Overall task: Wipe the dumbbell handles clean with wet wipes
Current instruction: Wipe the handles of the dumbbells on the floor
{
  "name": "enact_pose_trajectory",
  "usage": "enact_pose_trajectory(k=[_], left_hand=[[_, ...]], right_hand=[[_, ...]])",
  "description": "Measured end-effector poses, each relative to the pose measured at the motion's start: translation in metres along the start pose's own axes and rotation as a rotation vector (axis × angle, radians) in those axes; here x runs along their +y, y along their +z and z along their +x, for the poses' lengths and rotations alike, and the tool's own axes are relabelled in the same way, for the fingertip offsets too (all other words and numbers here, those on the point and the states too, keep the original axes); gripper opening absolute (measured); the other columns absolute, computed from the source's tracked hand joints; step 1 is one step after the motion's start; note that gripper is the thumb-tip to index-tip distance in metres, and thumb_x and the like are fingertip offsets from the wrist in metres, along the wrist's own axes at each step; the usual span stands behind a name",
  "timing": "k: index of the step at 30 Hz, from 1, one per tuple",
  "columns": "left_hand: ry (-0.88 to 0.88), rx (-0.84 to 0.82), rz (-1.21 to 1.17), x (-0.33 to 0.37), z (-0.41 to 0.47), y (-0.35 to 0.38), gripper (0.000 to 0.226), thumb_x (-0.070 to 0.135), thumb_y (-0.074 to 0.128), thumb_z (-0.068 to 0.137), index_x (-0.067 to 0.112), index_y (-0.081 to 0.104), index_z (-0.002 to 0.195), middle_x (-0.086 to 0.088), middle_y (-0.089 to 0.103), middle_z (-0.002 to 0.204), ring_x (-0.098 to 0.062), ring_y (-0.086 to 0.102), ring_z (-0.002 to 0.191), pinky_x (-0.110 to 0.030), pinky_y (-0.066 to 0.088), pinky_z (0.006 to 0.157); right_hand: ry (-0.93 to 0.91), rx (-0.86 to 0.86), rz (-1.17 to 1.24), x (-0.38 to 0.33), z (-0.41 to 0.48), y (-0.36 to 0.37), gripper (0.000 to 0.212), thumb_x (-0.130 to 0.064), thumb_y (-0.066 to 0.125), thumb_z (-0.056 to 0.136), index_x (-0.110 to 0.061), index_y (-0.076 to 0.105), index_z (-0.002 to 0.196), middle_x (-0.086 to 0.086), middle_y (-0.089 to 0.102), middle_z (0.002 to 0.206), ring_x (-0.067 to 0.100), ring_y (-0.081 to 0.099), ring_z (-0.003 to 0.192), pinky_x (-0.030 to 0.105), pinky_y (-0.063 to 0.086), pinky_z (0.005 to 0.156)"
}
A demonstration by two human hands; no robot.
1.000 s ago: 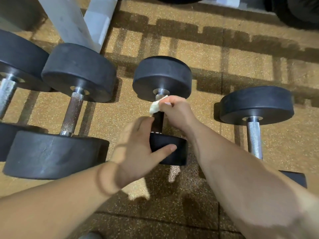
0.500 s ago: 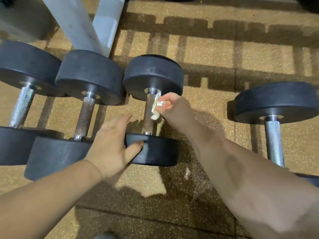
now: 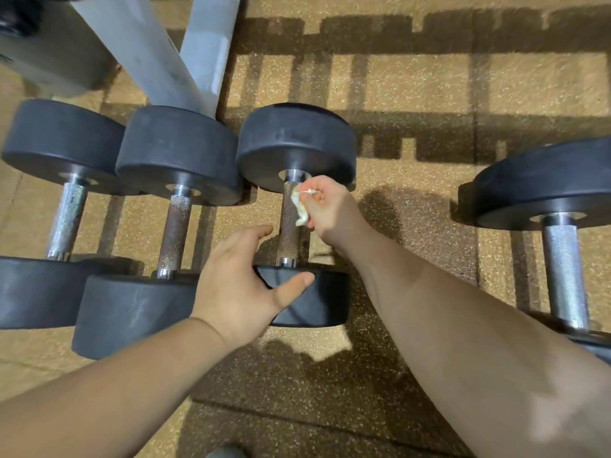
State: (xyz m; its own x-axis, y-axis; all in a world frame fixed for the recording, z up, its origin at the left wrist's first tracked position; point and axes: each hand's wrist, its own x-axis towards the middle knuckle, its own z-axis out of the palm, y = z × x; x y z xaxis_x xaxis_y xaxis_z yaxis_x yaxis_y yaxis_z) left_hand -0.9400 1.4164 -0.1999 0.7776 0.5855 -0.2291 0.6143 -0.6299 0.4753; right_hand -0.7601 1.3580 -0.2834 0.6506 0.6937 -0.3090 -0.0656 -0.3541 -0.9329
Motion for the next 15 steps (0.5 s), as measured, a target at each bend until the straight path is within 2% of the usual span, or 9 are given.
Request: enact_pose_trajectory(k=[5, 6, 8, 11, 13, 15], left_hand=[[0.013, 0.02, -0.031, -0.002, 0.0, 0.001, 0.084, 0.076, 0.06, 0.071, 0.019, 0.057, 0.132, 0.001, 0.062, 0.128, -0.019, 0.053, 0.123, -0.034, 0.041, 0.104], [0.014, 0.022, -0.029, -0.002, 0.0, 0.002, 0.084, 0.076, 0.06, 0.071, 0.018, 0.057, 0.132, 0.001, 0.062, 0.127, -0.02, 0.053, 0.122, -0.034, 0.041, 0.103], [0.01, 0.018, -0.025, -0.002, 0.0, 0.002, 0.084, 0.077, 0.059, 0.071, 0.018, 0.058, 0.131, 0.001, 0.062, 0.127, -0.02, 0.053, 0.122, -0.032, 0.04, 0.103], [-0.009, 0.011, -0.024, -0.001, -0.001, 0.002, 0.086, 0.077, 0.058, 0.07, 0.019, 0.057, 0.133, 0.002, 0.061, 0.13, -0.02, 0.052, 0.125, -0.029, 0.036, 0.104], [-0.014, 0.014, -0.027, -0.002, -0.002, 0.002, 0.086, 0.077, 0.057, 0.07, 0.02, 0.056, 0.134, 0.003, 0.061, 0.13, -0.019, 0.051, 0.125, -0.029, 0.037, 0.104], [-0.022, 0.019, -0.048, 0.0, -0.002, 0.001, 0.085, 0.077, 0.058, 0.069, 0.021, 0.055, 0.134, 0.004, 0.06, 0.13, -0.019, 0.051, 0.125, -0.03, 0.038, 0.102]], right_hand=[[0.104, -0.306, -0.01, 0.009, -0.028, -0.007, 0.013, -0.012, 0.06, 0.096, -0.022, 0.065, 0.088, 0.002, 0.067, 0.073, 0.01, 0.061, 0.057, 0.029, 0.052, 0.058], [0.115, -0.316, -0.01, 0.011, -0.03, -0.007, 0.014, -0.012, 0.06, 0.095, -0.022, 0.064, 0.087, 0.003, 0.067, 0.073, 0.01, 0.062, 0.058, 0.03, 0.052, 0.058], [0.107, -0.207, -0.025, 0.01, -0.021, -0.003, 0.009, -0.017, 0.059, 0.096, -0.023, 0.064, 0.091, 0.007, 0.067, 0.075, 0.012, 0.063, 0.06, 0.031, 0.053, 0.059], [0.075, 0.019, 0.077, 0.0, 0.0, 0.002, 0.01, -0.015, 0.054, 0.099, -0.015, 0.064, 0.102, 0.003, 0.064, 0.076, 0.007, 0.06, 0.058, 0.022, 0.049, 0.056], [0.074, 0.044, 0.157, -0.001, 0.001, 0.004, 0.011, -0.013, 0.053, 0.1, -0.012, 0.065, 0.102, 0.003, 0.064, 0.077, 0.006, 0.059, 0.061, 0.022, 0.049, 0.058], [0.079, -0.042, 0.103, 0.003, -0.011, 0.005, 0.011, -0.015, 0.054, 0.099, -0.015, 0.065, 0.098, 0.002, 0.062, 0.071, 0.009, 0.058, 0.06, 0.027, 0.051, 0.06]])
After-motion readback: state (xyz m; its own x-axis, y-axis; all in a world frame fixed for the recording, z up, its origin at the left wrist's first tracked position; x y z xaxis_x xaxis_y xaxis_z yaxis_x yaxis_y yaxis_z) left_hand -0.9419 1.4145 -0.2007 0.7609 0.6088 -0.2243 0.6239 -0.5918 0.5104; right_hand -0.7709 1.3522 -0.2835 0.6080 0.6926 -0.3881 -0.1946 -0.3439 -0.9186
